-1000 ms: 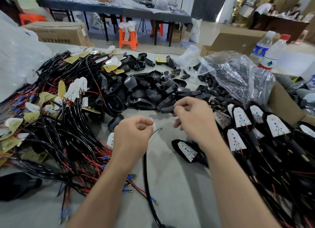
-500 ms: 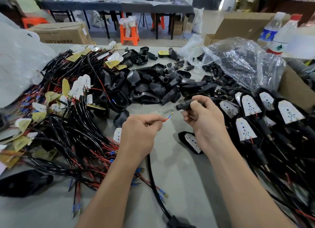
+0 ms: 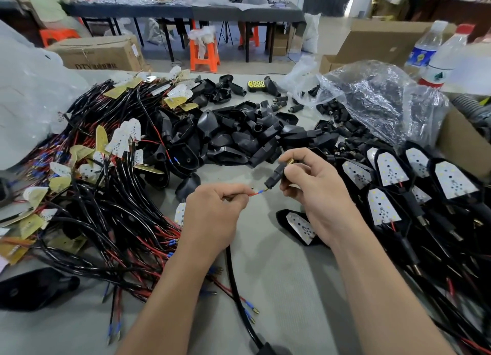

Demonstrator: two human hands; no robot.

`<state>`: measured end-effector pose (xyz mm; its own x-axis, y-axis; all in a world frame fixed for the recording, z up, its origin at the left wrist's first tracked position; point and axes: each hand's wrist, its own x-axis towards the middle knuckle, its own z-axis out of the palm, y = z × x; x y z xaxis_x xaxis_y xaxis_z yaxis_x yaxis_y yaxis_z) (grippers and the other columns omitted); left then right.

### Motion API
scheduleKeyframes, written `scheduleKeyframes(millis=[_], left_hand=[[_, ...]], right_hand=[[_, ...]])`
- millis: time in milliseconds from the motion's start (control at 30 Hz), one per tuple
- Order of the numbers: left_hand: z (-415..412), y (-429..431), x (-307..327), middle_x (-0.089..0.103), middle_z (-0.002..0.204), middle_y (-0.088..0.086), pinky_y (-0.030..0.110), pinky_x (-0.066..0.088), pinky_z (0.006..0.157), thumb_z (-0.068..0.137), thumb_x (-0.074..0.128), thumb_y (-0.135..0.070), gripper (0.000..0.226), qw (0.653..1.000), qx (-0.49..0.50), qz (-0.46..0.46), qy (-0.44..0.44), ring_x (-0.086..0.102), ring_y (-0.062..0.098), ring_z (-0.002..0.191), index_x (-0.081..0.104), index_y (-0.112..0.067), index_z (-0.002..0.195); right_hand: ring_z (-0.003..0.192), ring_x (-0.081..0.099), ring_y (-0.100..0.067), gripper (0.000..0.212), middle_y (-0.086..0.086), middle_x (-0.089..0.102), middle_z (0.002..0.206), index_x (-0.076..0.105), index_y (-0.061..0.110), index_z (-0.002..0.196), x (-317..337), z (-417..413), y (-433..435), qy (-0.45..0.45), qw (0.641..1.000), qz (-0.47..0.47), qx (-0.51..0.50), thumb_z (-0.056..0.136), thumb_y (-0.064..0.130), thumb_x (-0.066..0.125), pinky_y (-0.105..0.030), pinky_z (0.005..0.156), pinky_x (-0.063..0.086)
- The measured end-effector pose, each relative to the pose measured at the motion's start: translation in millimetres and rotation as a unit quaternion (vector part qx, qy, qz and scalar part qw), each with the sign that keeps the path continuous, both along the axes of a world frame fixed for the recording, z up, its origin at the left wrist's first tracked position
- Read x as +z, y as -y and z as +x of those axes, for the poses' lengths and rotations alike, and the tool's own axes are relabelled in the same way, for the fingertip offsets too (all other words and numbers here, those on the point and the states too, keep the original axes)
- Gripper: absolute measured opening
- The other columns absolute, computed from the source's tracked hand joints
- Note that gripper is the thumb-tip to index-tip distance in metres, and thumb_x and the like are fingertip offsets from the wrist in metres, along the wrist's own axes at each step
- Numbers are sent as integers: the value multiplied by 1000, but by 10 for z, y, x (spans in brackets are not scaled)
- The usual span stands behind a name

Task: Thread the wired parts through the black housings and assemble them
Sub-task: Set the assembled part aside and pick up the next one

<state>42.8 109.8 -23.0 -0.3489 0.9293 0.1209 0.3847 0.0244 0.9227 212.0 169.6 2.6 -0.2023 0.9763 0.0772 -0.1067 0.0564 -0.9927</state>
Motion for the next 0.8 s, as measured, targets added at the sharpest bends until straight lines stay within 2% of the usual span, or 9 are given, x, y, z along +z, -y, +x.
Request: scheduleKeyframes(millis=[100, 233, 367, 467, 533, 600, 633, 700, 800], left_hand=[[-20, -7, -18, 58, 50, -18, 11, 35, 47, 87, 73, -13, 29, 1000, 18, 0, -6, 47, 2, 47, 81, -38, 76], [-25, -15, -28, 71, 64, -22, 7, 41, 51, 85, 76, -18, 28, 999, 54, 1, -7, 60, -3, 56, 79, -43, 73], [-18, -23, -13, 74, 70, -21, 5, 42, 53, 82, 80, -20, 24, 997, 55, -5, 44, 67, -8, 66, 81, -44, 77], [3, -46, -12, 75, 71, -18, 10, 46, 57, 80, 82, -20, 28, 995, 65, 6, 78, 69, -4, 66, 79, -48, 76], [26, -52, -14, 75, 70, -18, 11, 47, 52, 79, 83, -20, 30, 995, 65, 11, 77, 70, 5, 62, 78, -49, 78], [50, -50, -23, 76, 71, -16, 17, 53, 57, 78, 84, -19, 26, 995, 41, 3, 90, 72, 19, 70, 78, -44, 82], [59, -46, -30, 76, 72, -15, 18, 54, 58, 78, 83, -19, 23, 995, 32, -1, 92, 73, 20, 72, 79, -41, 82], [63, -29, -22, 76, 75, -20, 14, 53, 62, 78, 84, -20, 23, 996, 29, 1, 78, 72, 9, 72, 78, -41, 86], [2, -12, -3, 74, 96, -32, 18, 48, 81, 67, 87, -43, 36, 998, 31, 15, 51, 66, -7, 95, 75, -51, 100]], right_hand=[[66, 54, -15, 28, -2, 49, 69, 71, 18, 92, -28, -25, 0, 22, 1000, 12, 17, 95, -4, 54, -21, 63, 49], [69, 56, -14, 30, -1, 58, 69, 72, 23, 89, -47, -47, -5, 77, 996, 45, -5, 91, -2, 56, -24, 67, 51], [67, 63, -18, 28, -9, 71, 73, 71, 15, 94, -55, -67, 12, 30, 999, 28, -25, 93, -6, 54, -26, 68, 55], [63, 66, -21, 23, -10, 68, 70, 69, 9, 96, -50, -60, 25, -33, 998, -6, -47, 94, -9, 54, -29, 66, 58], [64, 67, -22, 22, -12, 70, 72, 68, 7, 96, -39, -55, 54, -37, 999, -12, -32, 95, -9, 54, -30, 67, 59], [64, 66, -21, 21, -11, 70, 71, 67, 5, 98, -25, -78, 105, -27, 999, -16, 6, 96, -10, 53, -30, 66, 60], [64, 65, -20, 21, -10, 69, 70, 66, 5, 99, -26, -98, 127, -20, 999, -18, 18, 96, -10, 52, -29, 65, 59], [64, 65, -20, 21, -11, 67, 69, 67, 5, 99, -34, -129, 141, -17, 1000, -25, 8, 96, -10, 52, -29, 66, 60], [64, 65, -22, 21, -9, 69, 70, 68, 6, 98, -27, -116, 121, -52, 997, -41, -41, 97, -9, 53, -31, 69, 62]])
